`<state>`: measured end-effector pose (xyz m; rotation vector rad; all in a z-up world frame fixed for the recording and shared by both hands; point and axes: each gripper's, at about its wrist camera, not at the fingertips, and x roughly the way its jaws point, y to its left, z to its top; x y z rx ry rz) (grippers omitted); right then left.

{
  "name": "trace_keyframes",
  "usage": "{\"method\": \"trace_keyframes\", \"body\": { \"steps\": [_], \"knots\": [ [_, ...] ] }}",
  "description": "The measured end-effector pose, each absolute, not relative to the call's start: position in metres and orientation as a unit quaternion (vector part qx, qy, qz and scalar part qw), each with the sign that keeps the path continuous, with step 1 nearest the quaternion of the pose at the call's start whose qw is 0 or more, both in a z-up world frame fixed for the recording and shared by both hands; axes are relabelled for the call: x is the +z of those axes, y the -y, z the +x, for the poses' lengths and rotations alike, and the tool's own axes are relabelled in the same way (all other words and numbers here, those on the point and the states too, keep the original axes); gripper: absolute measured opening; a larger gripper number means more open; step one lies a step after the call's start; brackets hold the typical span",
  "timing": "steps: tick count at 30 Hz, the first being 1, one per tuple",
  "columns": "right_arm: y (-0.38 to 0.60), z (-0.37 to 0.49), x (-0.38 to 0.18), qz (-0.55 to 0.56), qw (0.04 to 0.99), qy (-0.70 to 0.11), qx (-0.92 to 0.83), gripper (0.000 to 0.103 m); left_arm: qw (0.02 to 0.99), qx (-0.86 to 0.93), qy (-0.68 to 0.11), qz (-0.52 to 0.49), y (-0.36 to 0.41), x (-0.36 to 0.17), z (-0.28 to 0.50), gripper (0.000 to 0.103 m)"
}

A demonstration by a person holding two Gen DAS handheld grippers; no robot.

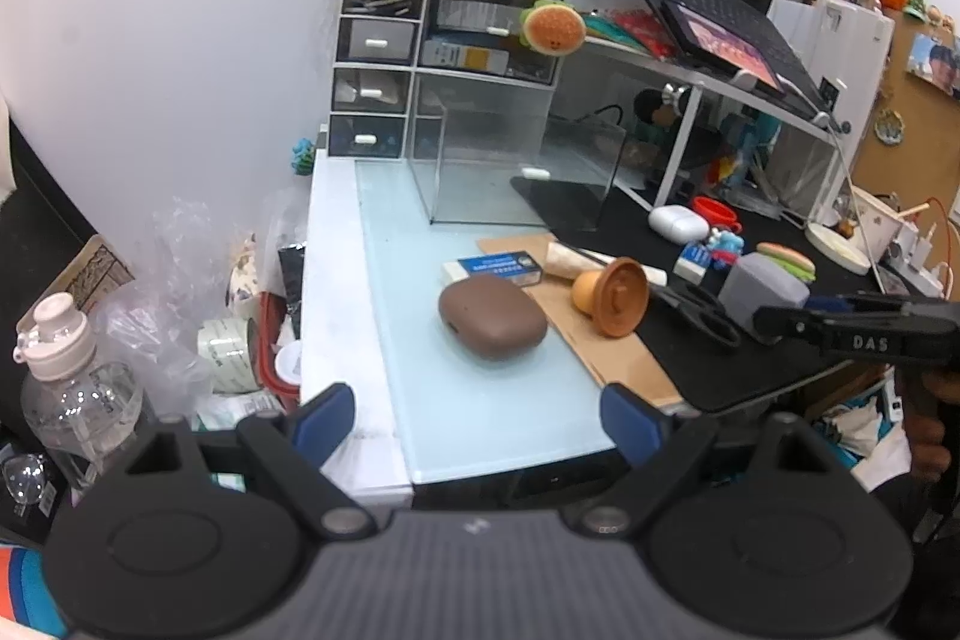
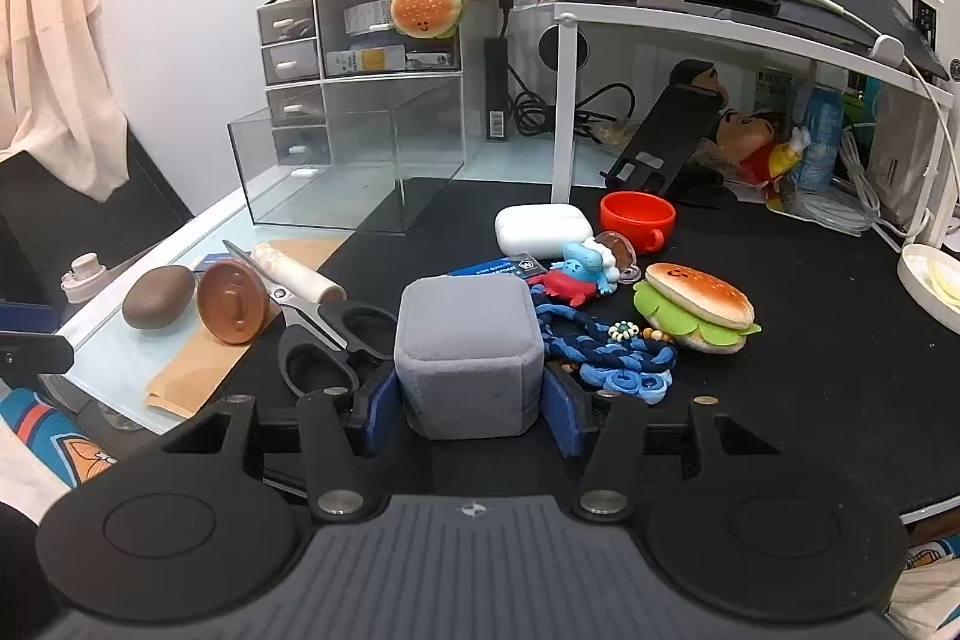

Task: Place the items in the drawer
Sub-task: 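Close the right gripper around the gray velvet cube box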

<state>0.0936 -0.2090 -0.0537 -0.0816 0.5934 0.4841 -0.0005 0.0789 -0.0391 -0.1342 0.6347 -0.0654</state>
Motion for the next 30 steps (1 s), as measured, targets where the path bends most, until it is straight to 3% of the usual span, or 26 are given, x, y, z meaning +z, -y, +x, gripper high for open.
{"method": "trace_keyframes", "body": {
  "steps": [30],
  "knots": [
    [0.210,0.092,-0.040,-0.056,0.928,-0.277,0.244,0.054,0.945,-0.026,-0.320,-0.066,-0.075,-0.041,-0.012,0.091]
  ]
}}
